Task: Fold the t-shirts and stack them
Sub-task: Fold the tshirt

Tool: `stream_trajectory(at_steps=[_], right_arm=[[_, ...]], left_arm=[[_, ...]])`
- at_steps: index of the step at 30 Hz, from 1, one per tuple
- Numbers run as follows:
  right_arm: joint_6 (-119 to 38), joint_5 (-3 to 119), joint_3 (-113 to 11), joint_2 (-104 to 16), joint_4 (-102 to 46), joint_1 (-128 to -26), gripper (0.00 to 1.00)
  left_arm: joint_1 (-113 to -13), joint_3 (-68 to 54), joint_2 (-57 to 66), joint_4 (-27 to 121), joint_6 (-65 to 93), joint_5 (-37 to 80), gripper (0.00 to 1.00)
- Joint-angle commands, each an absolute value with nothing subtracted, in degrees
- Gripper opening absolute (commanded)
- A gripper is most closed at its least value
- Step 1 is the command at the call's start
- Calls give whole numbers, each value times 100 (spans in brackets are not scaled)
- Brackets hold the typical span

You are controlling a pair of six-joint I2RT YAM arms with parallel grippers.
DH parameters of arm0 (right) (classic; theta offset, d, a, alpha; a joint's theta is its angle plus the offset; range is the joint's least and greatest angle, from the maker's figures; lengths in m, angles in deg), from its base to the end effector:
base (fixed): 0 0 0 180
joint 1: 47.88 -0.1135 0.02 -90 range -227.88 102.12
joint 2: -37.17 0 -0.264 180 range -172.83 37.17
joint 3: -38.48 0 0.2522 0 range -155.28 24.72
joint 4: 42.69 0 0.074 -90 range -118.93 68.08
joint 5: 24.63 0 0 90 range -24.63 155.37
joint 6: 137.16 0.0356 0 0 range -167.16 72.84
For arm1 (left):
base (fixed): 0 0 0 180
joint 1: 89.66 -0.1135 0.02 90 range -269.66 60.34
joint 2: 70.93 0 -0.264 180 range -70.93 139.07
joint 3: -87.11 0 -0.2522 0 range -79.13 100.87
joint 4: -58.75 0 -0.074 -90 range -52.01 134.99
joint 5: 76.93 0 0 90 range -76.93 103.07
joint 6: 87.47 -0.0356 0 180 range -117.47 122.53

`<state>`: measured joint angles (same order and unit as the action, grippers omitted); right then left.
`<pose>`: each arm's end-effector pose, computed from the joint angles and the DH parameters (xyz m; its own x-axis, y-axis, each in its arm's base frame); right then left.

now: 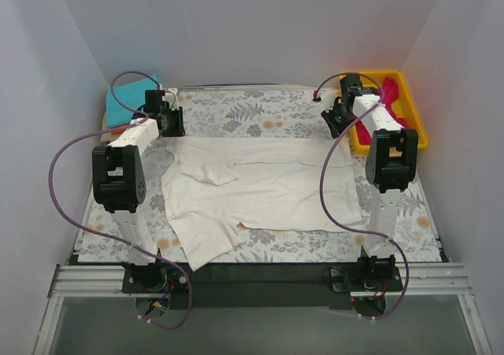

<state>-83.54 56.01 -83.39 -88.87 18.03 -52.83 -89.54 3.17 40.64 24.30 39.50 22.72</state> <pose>0.4709 0.0466 0.2098 -0.6350 -0.6424 -0.4290 -0.6590 0.7403 -0.1331 0.4302 -0.0069 0.2080 -0.6778 -0.5915 -0.4368 -0.3726 0.7884 -0.4894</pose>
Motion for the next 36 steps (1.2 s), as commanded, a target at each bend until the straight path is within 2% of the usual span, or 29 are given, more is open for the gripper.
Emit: stream_trajectory(at_steps=[1, 9, 12, 17, 19, 22, 23, 26, 27, 30, 36], right_arm=[[-8284, 5825, -8286, -8913, 1915, -5272, 16], [-8205, 6221, -8092, -9299, 1669, -5272, 15], [-8179, 6291, -8416, -9588, 1643, -5272, 16], [-8047, 6317, -9400, -10239, 1555, -5307, 18], [-8021, 6335, -10013, -10538, 1555, -5350, 22], [-7916, 6186, -10403, -10531, 1528, -5394, 34], [-7915, 6020, -10369, -10426, 1537, -5412, 37], [-8046, 5398, -9703, -9575, 1520, -5421, 61], [-8091, 5247, -9466, -9015, 1502, -5430, 63], [-8205, 4938, -8630, -8126, 1502, -5430, 63], [-8240, 5122, -7252, -7288, 1625, -5482, 56]], left_arm=[[-8869, 234, 4095, 2434, 4076, 2239, 27], [-8930, 558, 4972, 2566, 4102, 1730, 22], [-9202, 901, 5394, 2531, 3971, 1597, 21], [-9317, 2279, 6186, 2127, 3856, 1913, 21], [-9317, 2632, 6371, 2004, 3926, 2193, 21], [-9317, 3159, 6486, 1951, 3961, 2475, 25], [-9317, 3465, 6477, 1881, 3944, 2694, 29], [-9326, 3287, 5875, 1835, 3786, 3447, 34], [-9326, 3075, 5592, 1888, 3673, 3660, 36], [-9282, 2066, 4645, 2187, 3373, 4172, 39], [-8650, 1255, 4096, 1801, 2759, 3550, 40]])
